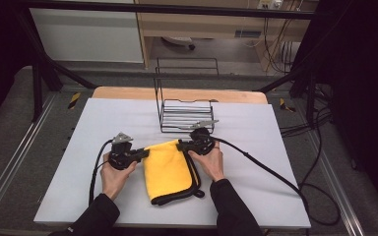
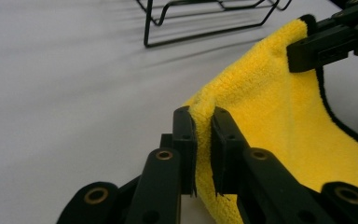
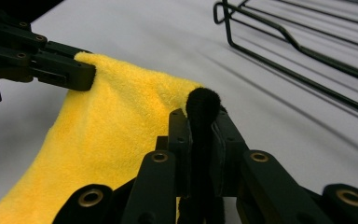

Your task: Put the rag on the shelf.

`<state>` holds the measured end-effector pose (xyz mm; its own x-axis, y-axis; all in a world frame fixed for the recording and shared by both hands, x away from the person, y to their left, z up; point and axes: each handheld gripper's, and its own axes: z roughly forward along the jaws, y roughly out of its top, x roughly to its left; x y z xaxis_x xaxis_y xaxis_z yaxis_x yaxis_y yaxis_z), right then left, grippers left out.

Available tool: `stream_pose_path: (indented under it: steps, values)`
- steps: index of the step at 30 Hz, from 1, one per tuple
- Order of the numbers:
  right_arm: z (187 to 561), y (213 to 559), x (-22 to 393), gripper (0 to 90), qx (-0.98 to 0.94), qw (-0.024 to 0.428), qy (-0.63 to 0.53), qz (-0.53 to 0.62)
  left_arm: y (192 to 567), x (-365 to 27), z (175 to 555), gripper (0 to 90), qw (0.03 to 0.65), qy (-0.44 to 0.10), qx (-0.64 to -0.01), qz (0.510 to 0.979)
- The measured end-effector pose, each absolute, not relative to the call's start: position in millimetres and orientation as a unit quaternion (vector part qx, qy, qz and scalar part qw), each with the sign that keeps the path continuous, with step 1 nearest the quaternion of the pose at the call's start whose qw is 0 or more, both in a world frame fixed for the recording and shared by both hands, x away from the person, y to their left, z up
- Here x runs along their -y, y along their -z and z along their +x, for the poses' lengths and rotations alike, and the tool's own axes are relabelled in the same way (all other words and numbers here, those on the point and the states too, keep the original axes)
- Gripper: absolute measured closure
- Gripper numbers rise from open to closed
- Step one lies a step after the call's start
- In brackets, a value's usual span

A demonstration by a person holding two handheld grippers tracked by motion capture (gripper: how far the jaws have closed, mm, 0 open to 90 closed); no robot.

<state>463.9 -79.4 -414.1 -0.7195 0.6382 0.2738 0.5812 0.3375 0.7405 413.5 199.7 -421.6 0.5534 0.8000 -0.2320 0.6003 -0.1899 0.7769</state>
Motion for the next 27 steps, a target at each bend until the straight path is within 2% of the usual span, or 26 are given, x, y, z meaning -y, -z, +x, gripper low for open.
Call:
stream_pose_path:
  steps: [27]
  values:
    - [414.6,361.9,93.1,81.0,-0.768,0.118,-0.522,0.353,366.5,-197.7,381.7,81.4,0.515,-0.177,-0.394,0.740]
